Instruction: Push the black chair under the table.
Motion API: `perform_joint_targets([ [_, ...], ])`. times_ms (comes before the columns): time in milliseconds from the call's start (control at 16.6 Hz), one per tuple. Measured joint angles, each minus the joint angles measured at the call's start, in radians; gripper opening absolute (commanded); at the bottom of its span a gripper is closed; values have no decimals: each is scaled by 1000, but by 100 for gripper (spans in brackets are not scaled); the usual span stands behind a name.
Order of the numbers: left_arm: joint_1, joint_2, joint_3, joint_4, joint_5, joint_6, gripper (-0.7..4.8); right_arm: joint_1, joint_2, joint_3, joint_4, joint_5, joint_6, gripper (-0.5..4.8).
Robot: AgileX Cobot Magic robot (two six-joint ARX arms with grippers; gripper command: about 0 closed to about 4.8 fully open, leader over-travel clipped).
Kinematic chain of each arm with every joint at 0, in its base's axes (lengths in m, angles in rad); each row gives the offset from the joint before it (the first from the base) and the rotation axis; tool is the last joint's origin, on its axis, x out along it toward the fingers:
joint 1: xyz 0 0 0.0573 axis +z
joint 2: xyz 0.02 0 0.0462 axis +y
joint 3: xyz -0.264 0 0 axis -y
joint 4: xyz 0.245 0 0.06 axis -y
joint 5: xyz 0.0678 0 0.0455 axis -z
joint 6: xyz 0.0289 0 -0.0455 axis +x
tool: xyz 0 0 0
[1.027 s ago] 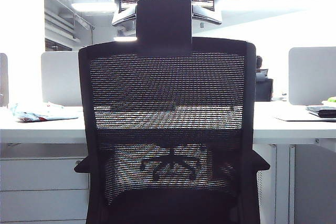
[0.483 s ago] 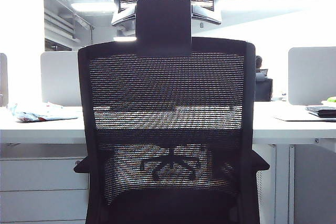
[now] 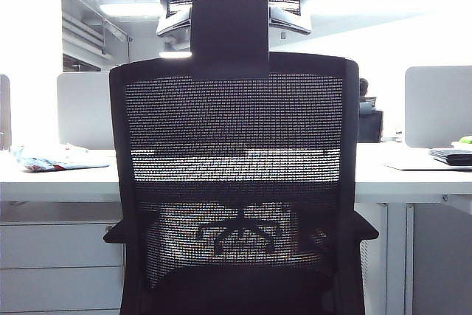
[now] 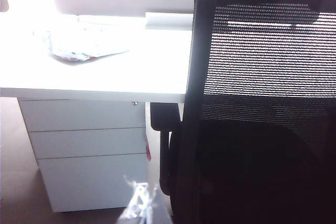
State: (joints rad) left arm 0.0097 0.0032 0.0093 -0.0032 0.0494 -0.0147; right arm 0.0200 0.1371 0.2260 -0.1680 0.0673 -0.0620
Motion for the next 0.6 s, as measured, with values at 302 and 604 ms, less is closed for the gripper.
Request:
perform_joint_targets([
  [302, 0, 0, 0, 0, 0, 0, -5, -68, -135, -114, -8, -44, 135, -5],
  [604, 0, 0, 0, 0, 0, 0, -5, -66, -135, -180, 10, -68, 194, -5],
])
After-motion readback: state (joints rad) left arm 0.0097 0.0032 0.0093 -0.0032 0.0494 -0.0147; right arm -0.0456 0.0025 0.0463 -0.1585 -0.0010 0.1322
